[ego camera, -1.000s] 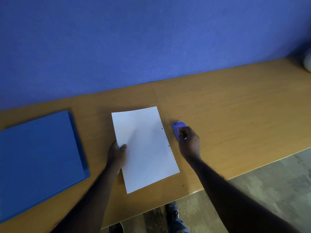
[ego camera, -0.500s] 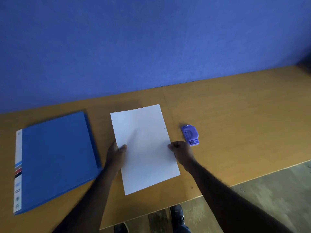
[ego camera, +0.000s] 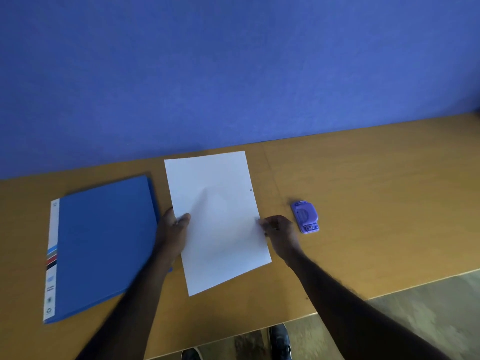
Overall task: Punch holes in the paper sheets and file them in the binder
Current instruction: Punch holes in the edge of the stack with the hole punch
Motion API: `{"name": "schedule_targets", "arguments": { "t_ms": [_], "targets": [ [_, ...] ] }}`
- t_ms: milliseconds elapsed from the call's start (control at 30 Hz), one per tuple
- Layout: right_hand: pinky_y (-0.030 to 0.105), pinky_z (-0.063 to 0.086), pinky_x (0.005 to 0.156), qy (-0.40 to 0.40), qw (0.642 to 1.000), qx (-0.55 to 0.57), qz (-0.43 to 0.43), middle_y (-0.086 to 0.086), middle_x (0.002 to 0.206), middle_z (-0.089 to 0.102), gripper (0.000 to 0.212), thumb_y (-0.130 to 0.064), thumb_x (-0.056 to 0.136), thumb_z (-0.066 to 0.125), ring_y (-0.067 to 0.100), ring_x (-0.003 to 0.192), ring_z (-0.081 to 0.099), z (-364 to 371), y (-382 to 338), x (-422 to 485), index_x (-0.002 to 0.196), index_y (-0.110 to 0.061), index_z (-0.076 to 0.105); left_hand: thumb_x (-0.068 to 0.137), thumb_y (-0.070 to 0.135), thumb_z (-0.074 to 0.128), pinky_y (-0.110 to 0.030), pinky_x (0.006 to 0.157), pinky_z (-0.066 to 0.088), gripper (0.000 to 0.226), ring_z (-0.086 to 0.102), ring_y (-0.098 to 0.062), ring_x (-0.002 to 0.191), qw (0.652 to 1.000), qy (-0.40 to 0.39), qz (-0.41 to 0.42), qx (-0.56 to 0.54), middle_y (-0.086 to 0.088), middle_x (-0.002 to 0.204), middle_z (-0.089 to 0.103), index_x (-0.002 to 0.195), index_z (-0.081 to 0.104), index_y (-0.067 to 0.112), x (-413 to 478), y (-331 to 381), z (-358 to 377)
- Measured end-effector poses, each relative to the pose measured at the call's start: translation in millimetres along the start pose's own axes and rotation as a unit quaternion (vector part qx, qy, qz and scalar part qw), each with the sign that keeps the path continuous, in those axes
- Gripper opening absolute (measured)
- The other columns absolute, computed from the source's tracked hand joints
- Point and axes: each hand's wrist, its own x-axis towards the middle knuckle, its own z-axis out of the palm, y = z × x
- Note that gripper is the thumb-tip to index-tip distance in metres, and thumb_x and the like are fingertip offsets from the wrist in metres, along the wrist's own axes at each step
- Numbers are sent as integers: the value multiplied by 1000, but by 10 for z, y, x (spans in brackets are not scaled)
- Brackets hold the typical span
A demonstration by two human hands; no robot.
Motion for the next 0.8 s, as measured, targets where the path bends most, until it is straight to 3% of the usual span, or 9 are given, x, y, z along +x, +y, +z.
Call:
{"name": "schedule_targets", "arguments": {
  "t_ms": [100, 167, 233, 300, 400, 467, 600, 700, 800],
  "targets": [
    [27, 52, 68, 64, 991, -82, -83, -3, 97, 67, 28, -37, 86, 69, 11, 81, 62, 24, -158, -210, 103, -16, 66, 96, 18, 52, -33, 85, 46, 31, 58, -24, 103, 1000, 20, 11, -7, -7, 118, 63, 125, 57, 9, 10, 125, -47],
    [30, 55, 79, 12, 985, -104, -138, -2, 116, 60, 49, -51, 79, 72, 9, 92, 61, 125, -310, -463, 114, -18, 62, 95, 19, 52, -39, 90, 49, 31, 59, -26, 106, 999, 41, 22, -6, -7, 119, 64, 124, 57, 9, -3, 210, -53],
    [34, 46, 100, -35, 965, -193, -175, -3, 137, 45, 84, -80, 69, 55, 12, 120, 49, 240, -485, -723, 131, -23, 51, 95, 19, 52, -37, 90, 48, 31, 59, -28, 108, 997, 63, 39, 8, -7, 120, 63, 123, 57, 8, -37, 294, -30],
    [39, 34, 111, -66, 940, -273, -195, -4, 151, 32, 97, -87, 69, 42, 15, 137, 35, 369, -648, -908, 143, -25, 36, 95, 17, 52, -30, 87, 43, 32, 58, -28, 111, 994, 81, 63, 33, -10, 124, 62, 123, 57, 3, -95, 391, 13],
    [41, 35, 112, -116, 927, -284, -216, -2, 157, 27, 94, -74, 76, 54, 20, 142, 32, 576, -803, -1081, 149, -22, 24, 96, 16, 51, -22, 78, 40, 33, 57, -27, 114, 989, 105, 84, 55, -11, 127, 61, 125, 56, 1, -208, 534, 100],
    [41, 43, 106, -93, 924, -288, -235, 3, 155, 29, 86, -55, 82, 61, 23, 138, 38, 651, -877, -1111, 149, -17, 22, 95, 16, 51, -19, 73, 40, 32, 59, -27, 110, 986, 125, 96, 59, -12, 126, 62, 124, 56, 2, -289, 610, 157],
    [40, 51, 81, -7, 921, -292, -257, 8, 131, 55, 54, -14, 89, 51, 31, 107, 62, 536, -1058, -997, 140, -14, 34, 91, 13, 54, -3, 54, 35, 24, 60, -18, 87, 983, 150, 101, 34, -9, 109, 66, 112, 58, 4, -368, 764, 247],
    [38, 50, 72, 9, 917, -268, -295, 9, 110, 68, 51, -4, 83, 47, 33, 89, 66, 314, -1136, -835, 132, -18, 48, 89, 45, 57, -15, 61, 51, 42, 67, -12, 85, 989, 64, 118, -67, 2, 100, 68, 113, 59, 11, -381, 840, 248],
    [20, 47, 67, -29, 962, -79, -260, 2, 95, 73, 37, 5, 85, 54, 5, 76, 64, -29, -1155, -648, 117, -12, 63, 78, 75, 37, -34, 80, 50, 71, 63, -16, 94, 991, 37, 65, -111, 0, 101, 66, 105, 61, 14, -190, 644, 222]
  ]
}}
